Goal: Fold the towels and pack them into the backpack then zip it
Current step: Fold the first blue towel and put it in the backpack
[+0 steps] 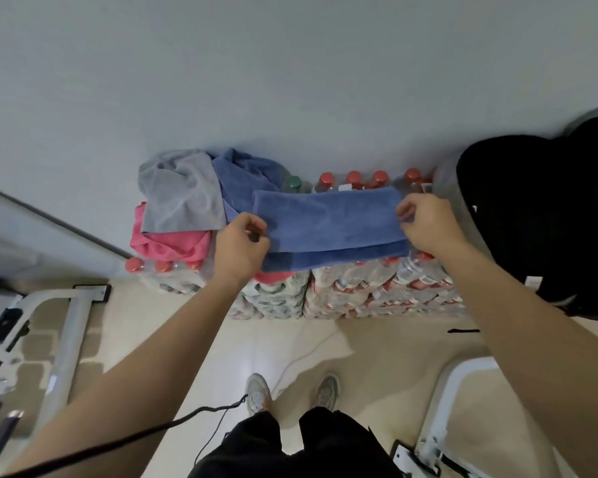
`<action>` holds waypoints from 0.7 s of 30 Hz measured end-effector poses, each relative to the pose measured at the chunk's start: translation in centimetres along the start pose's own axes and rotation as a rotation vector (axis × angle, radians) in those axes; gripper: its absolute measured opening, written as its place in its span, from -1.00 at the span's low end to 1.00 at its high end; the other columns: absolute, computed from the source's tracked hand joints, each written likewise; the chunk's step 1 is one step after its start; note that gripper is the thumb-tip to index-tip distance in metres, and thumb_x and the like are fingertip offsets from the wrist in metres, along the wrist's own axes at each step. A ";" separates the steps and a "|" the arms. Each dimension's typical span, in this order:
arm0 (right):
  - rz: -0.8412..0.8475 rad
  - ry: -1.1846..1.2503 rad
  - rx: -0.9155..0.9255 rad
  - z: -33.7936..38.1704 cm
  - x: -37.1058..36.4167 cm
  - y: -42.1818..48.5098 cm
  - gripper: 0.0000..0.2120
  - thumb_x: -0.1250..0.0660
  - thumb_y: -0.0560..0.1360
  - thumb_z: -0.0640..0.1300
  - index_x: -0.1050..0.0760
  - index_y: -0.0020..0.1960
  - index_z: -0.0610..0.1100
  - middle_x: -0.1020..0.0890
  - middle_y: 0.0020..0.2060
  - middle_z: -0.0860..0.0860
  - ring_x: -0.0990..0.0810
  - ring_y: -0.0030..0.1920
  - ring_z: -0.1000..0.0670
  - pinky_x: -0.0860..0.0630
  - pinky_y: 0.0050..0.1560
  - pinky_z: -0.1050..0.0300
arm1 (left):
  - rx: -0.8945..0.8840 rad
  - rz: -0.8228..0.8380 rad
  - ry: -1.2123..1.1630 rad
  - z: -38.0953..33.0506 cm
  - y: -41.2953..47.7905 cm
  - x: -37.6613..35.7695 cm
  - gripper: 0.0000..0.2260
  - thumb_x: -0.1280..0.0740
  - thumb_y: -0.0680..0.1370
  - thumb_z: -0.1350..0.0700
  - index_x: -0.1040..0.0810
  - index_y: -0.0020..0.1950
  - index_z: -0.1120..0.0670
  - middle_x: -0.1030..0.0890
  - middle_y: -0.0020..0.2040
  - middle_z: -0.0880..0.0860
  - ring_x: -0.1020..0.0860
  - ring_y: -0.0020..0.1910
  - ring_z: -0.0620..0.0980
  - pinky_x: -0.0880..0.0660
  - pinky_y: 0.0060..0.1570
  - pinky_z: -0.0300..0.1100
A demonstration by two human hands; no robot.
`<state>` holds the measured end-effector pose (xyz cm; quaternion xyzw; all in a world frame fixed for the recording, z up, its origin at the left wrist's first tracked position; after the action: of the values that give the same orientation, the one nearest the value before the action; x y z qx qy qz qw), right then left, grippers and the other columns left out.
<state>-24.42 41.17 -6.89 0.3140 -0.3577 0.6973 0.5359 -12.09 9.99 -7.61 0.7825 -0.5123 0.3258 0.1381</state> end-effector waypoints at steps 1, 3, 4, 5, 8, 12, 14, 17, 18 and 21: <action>0.012 -0.027 0.006 -0.3 -0.4 -0.1 -0.77 -0.30 0.44 -0.42 -0.59 -0.06 -0.14 -0.66 -0.06 -0.11 -0.62 -0.02 -0.11 -0.55 0.08 0.04 | 0.001 0.007 0.033 0.5 -0.5 -0.5 -0.80 -0.34 0.40 0.28 -0.54 -0.11 -0.01 -0.62 -0.15 -0.07 -0.58 -0.18 -0.07 -0.53 -0.07 -0.15; 0.045 -0.095 0.026 -0.6 -1.3 -0.2 -0.77 -0.31 0.45 -0.41 -0.59 0.02 -0.17 -0.64 0.04 -0.13 -0.60 0.07 -0.15 -0.54 0.15 0.00 | -0.018 0.004 0.090 1.1 -1.1 -1.3 -0.80 -0.34 0.39 0.29 -0.56 -0.12 -0.01 -0.62 -0.14 -0.05 -0.58 -0.18 -0.04 -0.54 -0.06 -0.11; 0.064 -0.135 0.037 -0.7 -1.7 -0.3 -0.77 -0.33 0.46 -0.40 -0.59 0.04 -0.18 -0.63 0.06 -0.14 -0.59 0.10 -0.15 -0.53 0.17 -0.01 | -0.032 0.003 0.110 1.2 -1.3 -1.7 -0.80 -0.34 0.40 0.31 -0.58 -0.11 0.03 -0.62 -0.12 -0.03 -0.57 -0.17 -0.02 -0.54 -0.05 -0.09; 0.075 -0.160 0.047 -0.8 -2.0 -0.4 -0.78 -0.35 0.46 -0.39 -0.59 0.06 -0.19 -0.63 0.08 -0.13 -0.58 0.12 -0.15 -0.53 0.19 -0.01 | -0.049 0.002 0.135 1.3 -1.3 -2.0 -0.81 -0.33 0.40 0.32 -0.60 -0.10 0.07 -0.61 -0.11 -0.01 -0.55 -0.15 -0.01 -0.52 -0.06 -0.09; 0.058 -0.161 0.063 -0.9 -2.3 -0.8 -0.78 -0.35 0.47 -0.39 -0.59 0.07 -0.20 -0.60 0.08 -0.13 -0.58 0.10 -0.15 -0.53 0.17 0.00 | -0.087 -0.021 0.202 1.2 -1.5 -2.3 -0.83 -0.31 0.41 0.33 -0.61 -0.10 0.12 -0.60 -0.10 0.01 -0.51 -0.12 -0.01 -0.42 -0.11 -0.18; 0.029 -0.166 0.094 -1.3 -2.5 -1.0 -0.79 -0.34 0.48 -0.40 -0.57 0.08 -0.22 -0.58 0.07 -0.15 -0.57 0.07 -0.16 -0.53 0.11 -0.01 | -0.141 -0.048 0.251 1.3 -1.9 -2.8 -0.86 -0.30 0.42 0.33 -0.60 -0.15 0.14 -0.54 -0.11 0.02 -0.42 -0.16 -0.03 -0.36 -0.18 -0.17; 0.058 -0.187 0.109 -1.5 -3.2 -1.2 -0.78 -0.34 0.47 -0.41 -0.58 0.08 -0.23 -0.58 0.08 -0.16 -0.57 0.07 -0.16 -0.53 0.12 0.00 | -0.160 -0.028 0.309 1.5 -2.3 -3.4 -0.88 -0.29 0.44 0.31 -0.59 -0.16 0.14 -0.53 -0.09 0.04 -0.41 -0.17 0.00 -0.39 -0.23 -0.12; 0.095 -0.202 0.071 -1.7 -3.9 -1.2 -0.77 -0.33 0.48 -0.39 -0.57 0.08 -0.19 -0.57 0.10 -0.13 -0.58 0.06 -0.16 -0.55 0.13 -0.04 | -0.151 0.012 0.388 2.3 -2.3 -4.1 -0.88 -0.28 0.46 0.29 -0.59 -0.14 0.13 -0.54 -0.05 0.06 -0.49 -0.15 0.09 -0.49 -0.27 -0.04; 0.106 -0.229 0.061 -1.7 -3.9 -1.3 -0.76 -0.33 0.49 -0.37 -0.57 0.10 -0.16 -0.57 0.11 -0.11 -0.57 0.07 -0.15 -0.56 0.11 -0.06 | -0.148 0.027 0.417 2.4 -2.3 -4.2 -0.88 -0.28 0.46 0.28 -0.60 -0.13 0.12 -0.55 -0.04 0.07 -0.50 -0.13 0.11 -0.52 -0.27 -0.02; 0.110 -0.541 0.079 -0.6 -3.6 -1.6 -0.77 -0.33 0.52 -0.20 -0.59 0.15 -0.01 -0.57 0.13 -0.01 -0.49 0.16 -0.12 -0.50 0.07 -0.01 | -0.176 0.065 0.621 2.0 -2.3 -4.2 -0.87 -0.29 0.46 0.18 -0.63 -0.10 0.07 -0.56 -0.07 0.04 -0.51 -0.08 0.15 -0.51 -0.27 -0.02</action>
<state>-22.10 40.10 -9.94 0.4897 -0.4768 0.6296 0.3694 -10.43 12.88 -11.61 0.6142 -0.4965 0.5077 0.3442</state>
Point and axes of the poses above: each hand's wrist, its own y-axis towards the middle knuckle, its own x-axis out of the back of the hand, z = x × y, the point moved 3 cm from there along y, towards the middle knuckle
